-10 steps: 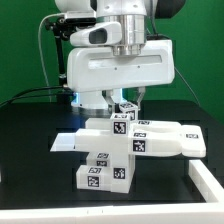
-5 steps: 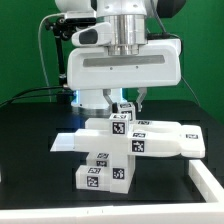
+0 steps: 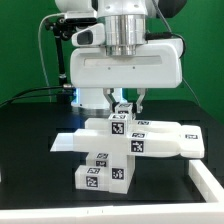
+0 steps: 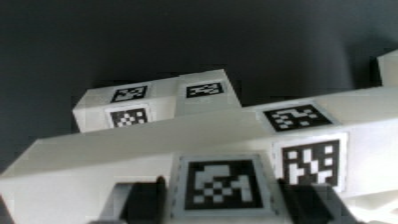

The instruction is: Assemble chair

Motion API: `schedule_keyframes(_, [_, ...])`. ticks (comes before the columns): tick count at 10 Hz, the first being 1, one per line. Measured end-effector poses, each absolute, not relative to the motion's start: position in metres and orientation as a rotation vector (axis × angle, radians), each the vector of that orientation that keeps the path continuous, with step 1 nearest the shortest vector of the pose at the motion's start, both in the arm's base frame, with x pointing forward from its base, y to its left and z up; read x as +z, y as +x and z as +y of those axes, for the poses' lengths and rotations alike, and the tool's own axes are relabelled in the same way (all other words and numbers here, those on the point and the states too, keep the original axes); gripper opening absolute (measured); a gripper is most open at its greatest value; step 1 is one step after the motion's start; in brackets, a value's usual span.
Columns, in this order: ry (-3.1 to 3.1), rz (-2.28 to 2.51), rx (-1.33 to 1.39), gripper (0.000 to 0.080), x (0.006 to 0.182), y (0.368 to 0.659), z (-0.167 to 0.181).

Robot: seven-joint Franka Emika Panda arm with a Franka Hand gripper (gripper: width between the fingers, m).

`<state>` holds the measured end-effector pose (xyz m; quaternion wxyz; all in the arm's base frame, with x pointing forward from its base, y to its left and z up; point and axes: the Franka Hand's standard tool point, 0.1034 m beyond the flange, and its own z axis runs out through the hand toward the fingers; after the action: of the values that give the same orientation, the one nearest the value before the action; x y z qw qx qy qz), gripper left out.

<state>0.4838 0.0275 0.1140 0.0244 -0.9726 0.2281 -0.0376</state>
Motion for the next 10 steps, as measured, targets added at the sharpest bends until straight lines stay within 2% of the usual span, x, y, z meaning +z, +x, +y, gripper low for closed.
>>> schedule_keyframes(4, [-2.887,1.039,-0.099,0.0287,0.1134,0.4834,0.0299])
schedule_keyframes(6, [-2.701,1.403,-0.075,0.0287,0.1141,0.4842,0.0288])
schedule_keyframes(8, [-2.668,1.459,-0.069,0.0287,0.1135,0.4839,0.0291])
schedule_keyframes(9, [-2.683,1.431,-0.070,0.0433,0.1133,0.4838,0.0290])
schedule_keyframes(10, [-2.705,1.395,-0.071,0.0433,0.1127,0.4835,0.0290])
